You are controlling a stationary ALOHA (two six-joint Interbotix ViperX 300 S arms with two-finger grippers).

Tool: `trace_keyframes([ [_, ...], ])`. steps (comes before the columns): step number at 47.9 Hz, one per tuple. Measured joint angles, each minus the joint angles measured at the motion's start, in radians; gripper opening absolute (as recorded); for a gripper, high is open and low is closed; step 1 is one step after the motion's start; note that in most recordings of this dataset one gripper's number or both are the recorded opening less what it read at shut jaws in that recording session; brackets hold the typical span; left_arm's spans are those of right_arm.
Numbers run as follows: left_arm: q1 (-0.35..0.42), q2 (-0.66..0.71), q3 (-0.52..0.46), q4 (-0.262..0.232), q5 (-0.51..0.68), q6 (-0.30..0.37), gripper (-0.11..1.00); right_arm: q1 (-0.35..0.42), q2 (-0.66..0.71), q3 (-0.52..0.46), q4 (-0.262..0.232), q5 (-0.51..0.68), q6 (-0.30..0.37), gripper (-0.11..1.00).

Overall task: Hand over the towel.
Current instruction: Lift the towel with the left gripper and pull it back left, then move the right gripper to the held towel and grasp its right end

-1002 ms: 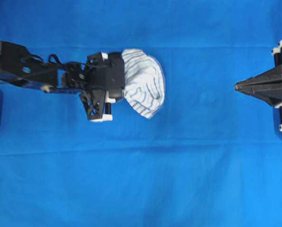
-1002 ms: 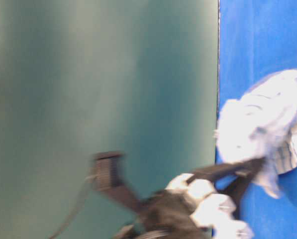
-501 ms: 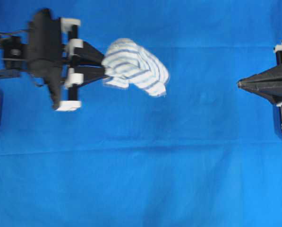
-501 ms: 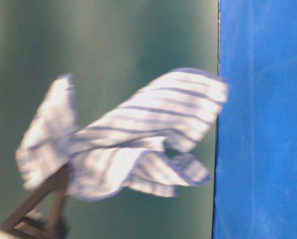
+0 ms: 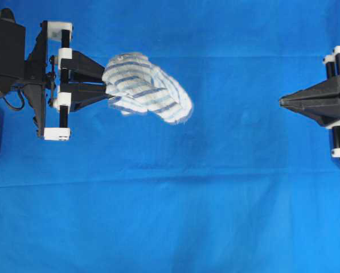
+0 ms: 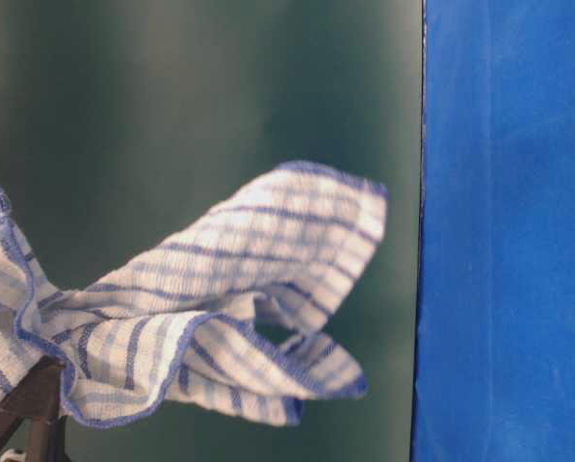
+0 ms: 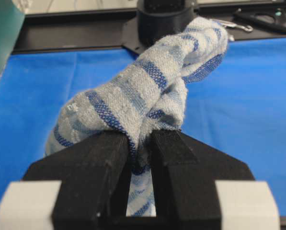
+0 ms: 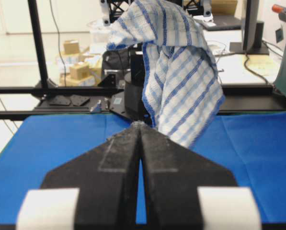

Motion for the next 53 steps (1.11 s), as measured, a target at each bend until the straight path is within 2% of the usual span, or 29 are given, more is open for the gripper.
trace_keyframes([
  [11, -0.008, 0.012, 0.0, 0.0, -0.003, 0.0, 0.07, -0.002, 0.095, -0.028, 0.002, -0.083, 0.003, 0.02],
  [12, -0.008, 0.014, -0.002, 0.0, -0.003, 0.0, 0.07, -0.002, 0.106, -0.031, 0.002, -0.089, 0.003, 0.04],
  [20, -0.009, 0.023, -0.005, 0.0, -0.011, -0.005, 0.07, -0.002, 0.249, -0.1, 0.003, -0.129, 0.025, 0.54],
  [24, -0.011, 0.031, -0.009, 0.0, -0.018, -0.005, 0.07, -0.002, 0.345, -0.153, 0.005, -0.144, 0.028, 0.7],
  [39, -0.015, 0.066, -0.028, 0.0, -0.061, -0.005, 0.07, -0.028, 0.658, -0.402, 0.021, -0.143, 0.029, 0.71],
  [53, -0.032, 0.094, -0.044, 0.0, -0.075, -0.005, 0.07, -0.046, 0.779, -0.534, 0.021, -0.092, 0.025, 0.71],
])
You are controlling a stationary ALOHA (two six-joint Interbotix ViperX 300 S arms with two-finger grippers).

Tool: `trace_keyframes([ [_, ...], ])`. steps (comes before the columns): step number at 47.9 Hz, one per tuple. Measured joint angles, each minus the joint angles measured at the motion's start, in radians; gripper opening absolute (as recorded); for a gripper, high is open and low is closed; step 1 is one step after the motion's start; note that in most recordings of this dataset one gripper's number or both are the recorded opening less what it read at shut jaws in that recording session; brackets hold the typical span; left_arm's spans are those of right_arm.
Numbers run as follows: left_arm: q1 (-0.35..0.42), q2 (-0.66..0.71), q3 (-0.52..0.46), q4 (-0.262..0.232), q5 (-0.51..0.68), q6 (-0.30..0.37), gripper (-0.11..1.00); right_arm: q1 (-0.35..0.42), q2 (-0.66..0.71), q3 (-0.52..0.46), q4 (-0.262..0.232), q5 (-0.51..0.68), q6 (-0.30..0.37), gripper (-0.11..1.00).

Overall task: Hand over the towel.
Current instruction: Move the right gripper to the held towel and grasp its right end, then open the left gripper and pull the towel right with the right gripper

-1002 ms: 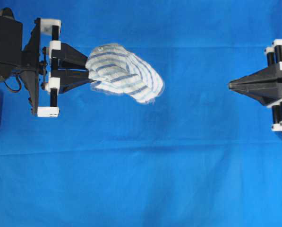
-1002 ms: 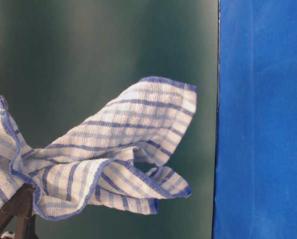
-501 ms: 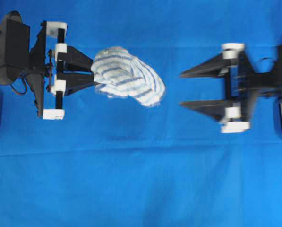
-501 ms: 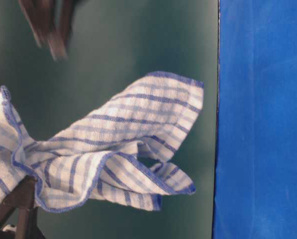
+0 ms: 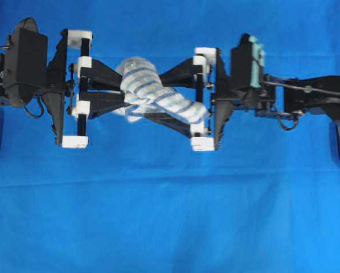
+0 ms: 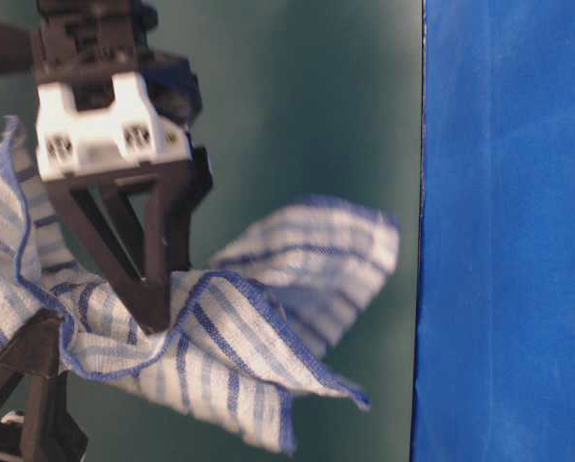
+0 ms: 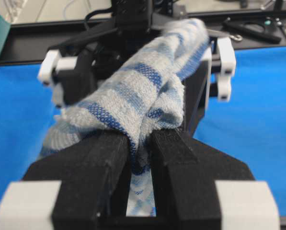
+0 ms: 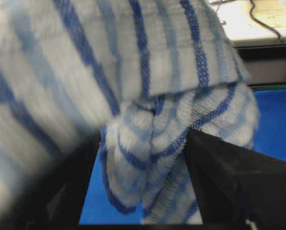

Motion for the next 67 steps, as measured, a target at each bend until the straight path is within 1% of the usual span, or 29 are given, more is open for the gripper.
trace_keyframes([
  [11, -0.005, 0.005, -0.002, 0.0, -0.005, 0.0, 0.07, -0.009, 0.014, -0.023, 0.0, 0.012, 0.0, 0.71],
  [13, -0.006, 0.005, -0.002, 0.0, -0.005, 0.0, 0.07, -0.009, 0.014, -0.023, 0.002, 0.012, 0.0, 0.7],
  [15, -0.006, 0.005, -0.002, 0.0, -0.005, 0.0, 0.07, -0.009, 0.014, -0.023, 0.002, 0.014, -0.002, 0.66],
  [18, -0.006, 0.005, -0.002, 0.0, -0.005, 0.0, 0.07, -0.009, 0.015, -0.023, 0.002, 0.015, -0.005, 0.53],
  [20, -0.006, 0.005, -0.002, 0.0, -0.005, -0.002, 0.07, -0.009, 0.014, -0.023, 0.0, 0.018, -0.006, 0.39],
  [25, -0.008, 0.005, -0.002, 0.0, -0.012, 0.0, 0.07, -0.009, 0.014, -0.023, -0.003, 0.025, -0.009, 0.09],
  [26, -0.008, 0.005, -0.002, 0.0, -0.014, -0.002, 0.07, -0.009, 0.014, -0.023, -0.005, 0.028, -0.009, 0.07],
  [41, -0.006, 0.005, -0.002, 0.0, -0.025, -0.003, 0.08, -0.009, 0.011, -0.021, -0.008, 0.029, -0.009, 0.07],
  [43, -0.005, 0.005, -0.002, -0.002, -0.026, -0.006, 0.15, -0.009, 0.005, -0.017, -0.009, 0.031, -0.009, 0.07],
  [52, -0.005, -0.003, -0.002, -0.005, -0.028, -0.055, 0.72, -0.009, -0.06, 0.038, -0.009, 0.037, -0.009, 0.07],
  [55, -0.005, -0.012, 0.002, -0.005, -0.029, -0.061, 0.86, -0.006, -0.092, 0.066, -0.009, 0.035, -0.008, 0.07],
  [57, -0.005, -0.021, 0.008, -0.006, -0.029, -0.061, 0.92, -0.006, -0.115, 0.084, -0.009, 0.035, -0.009, 0.07],
  [58, -0.005, -0.028, 0.012, -0.006, -0.029, -0.061, 0.93, -0.005, -0.127, 0.095, -0.009, 0.035, -0.009, 0.07],
  [67, -0.005, -0.084, 0.06, -0.005, -0.028, -0.072, 0.94, -0.002, -0.264, 0.207, -0.009, 0.037, -0.009, 0.07],
])
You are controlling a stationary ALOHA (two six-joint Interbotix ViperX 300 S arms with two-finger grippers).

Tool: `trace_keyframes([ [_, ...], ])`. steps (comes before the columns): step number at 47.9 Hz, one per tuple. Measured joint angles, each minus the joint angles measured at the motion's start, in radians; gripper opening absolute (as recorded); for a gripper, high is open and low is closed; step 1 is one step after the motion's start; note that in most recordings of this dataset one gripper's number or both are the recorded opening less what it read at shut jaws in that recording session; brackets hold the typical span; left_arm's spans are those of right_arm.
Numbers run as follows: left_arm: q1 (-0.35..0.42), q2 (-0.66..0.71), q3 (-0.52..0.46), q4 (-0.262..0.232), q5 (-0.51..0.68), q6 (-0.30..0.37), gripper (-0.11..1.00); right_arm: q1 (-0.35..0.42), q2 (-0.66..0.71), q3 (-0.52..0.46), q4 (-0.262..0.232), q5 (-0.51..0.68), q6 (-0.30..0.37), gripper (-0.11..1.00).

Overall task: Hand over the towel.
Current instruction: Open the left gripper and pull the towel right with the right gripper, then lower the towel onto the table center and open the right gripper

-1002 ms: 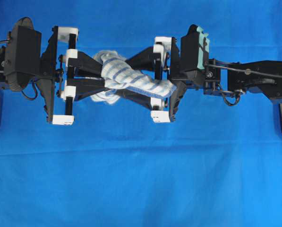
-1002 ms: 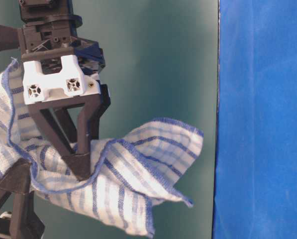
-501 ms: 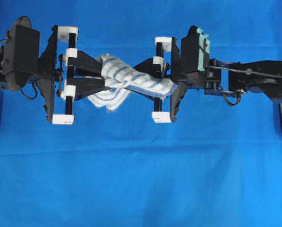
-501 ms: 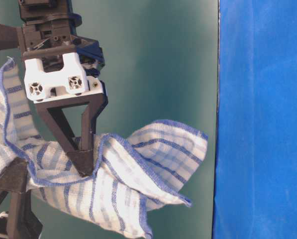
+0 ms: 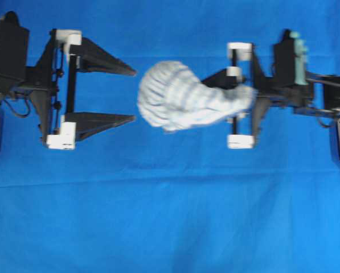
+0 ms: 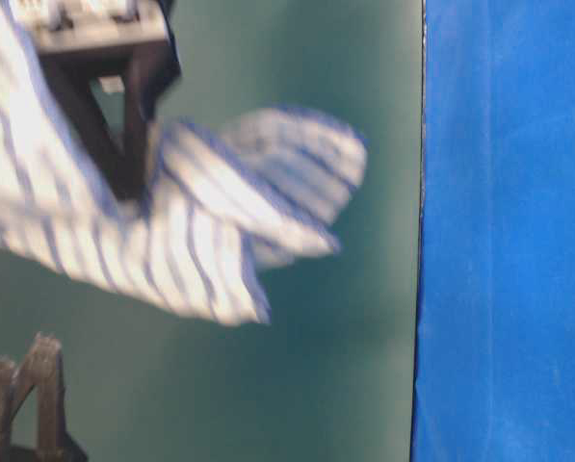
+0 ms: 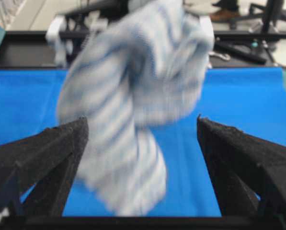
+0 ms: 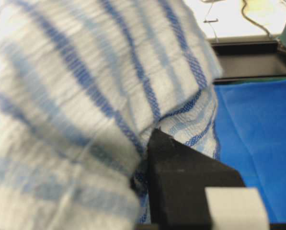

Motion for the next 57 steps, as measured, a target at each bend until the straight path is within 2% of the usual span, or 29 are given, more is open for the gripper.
trace_keyframes([
  [9, 0.0, -0.075, 0.072, -0.002, -0.003, -0.006, 0.94, 0.012, -0.164, 0.104, 0.0, 0.035, 0.002, 0.07],
  [13, 0.0, -0.092, 0.094, -0.002, -0.005, -0.006, 0.94, 0.012, -0.204, 0.121, 0.0, 0.044, 0.002, 0.07],
  [28, 0.0, -0.097, 0.098, -0.002, -0.005, -0.008, 0.94, 0.012, -0.186, 0.121, 0.0, 0.058, 0.006, 0.07],
  [34, 0.0, -0.097, 0.098, -0.002, -0.005, -0.006, 0.94, 0.002, -0.135, 0.091, 0.002, 0.112, 0.009, 0.07],
  [40, 0.002, -0.098, 0.098, -0.002, -0.005, -0.006, 0.94, -0.023, -0.049, 0.025, 0.002, 0.236, 0.009, 0.07],
  [49, 0.002, -0.098, 0.098, 0.0, -0.011, -0.006, 0.94, -0.066, 0.132, -0.081, 0.002, 0.419, 0.009, 0.07],
  [57, 0.002, -0.098, 0.1, -0.002, -0.012, -0.006, 0.94, -0.084, 0.31, -0.167, 0.0, 0.506, 0.008, 0.07],
])
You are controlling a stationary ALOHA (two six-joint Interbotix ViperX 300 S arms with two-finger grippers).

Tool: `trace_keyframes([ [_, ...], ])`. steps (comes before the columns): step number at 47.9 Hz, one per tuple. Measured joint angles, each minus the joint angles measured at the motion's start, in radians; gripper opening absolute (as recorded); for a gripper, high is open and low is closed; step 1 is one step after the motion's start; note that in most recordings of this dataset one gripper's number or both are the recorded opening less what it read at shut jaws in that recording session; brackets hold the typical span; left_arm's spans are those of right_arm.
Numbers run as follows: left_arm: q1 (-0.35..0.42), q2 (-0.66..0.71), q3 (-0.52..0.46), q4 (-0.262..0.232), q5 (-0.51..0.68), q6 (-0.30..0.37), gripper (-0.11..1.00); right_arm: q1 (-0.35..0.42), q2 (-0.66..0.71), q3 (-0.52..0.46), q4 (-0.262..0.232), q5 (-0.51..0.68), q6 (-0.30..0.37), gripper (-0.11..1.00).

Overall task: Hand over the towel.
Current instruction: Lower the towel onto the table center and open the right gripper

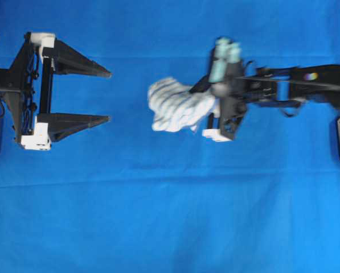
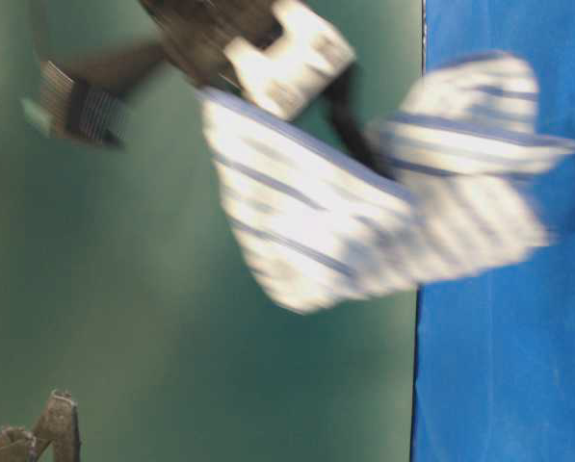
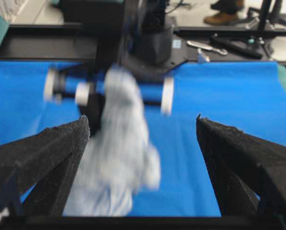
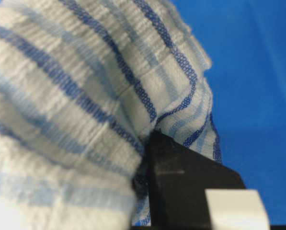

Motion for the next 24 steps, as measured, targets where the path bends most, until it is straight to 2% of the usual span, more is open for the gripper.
trace_keyframes([
  [13, 0.0, 0.002, 0.0, 0.0, -0.002, 0.0, 0.94, 0.003, 0.224, -0.069, 0.0, 0.028, -0.002, 0.07],
  [24, 0.0, 0.002, -0.002, 0.0, 0.0, 0.0, 0.94, 0.009, 0.238, -0.071, 0.0, 0.035, 0.002, 0.07],
])
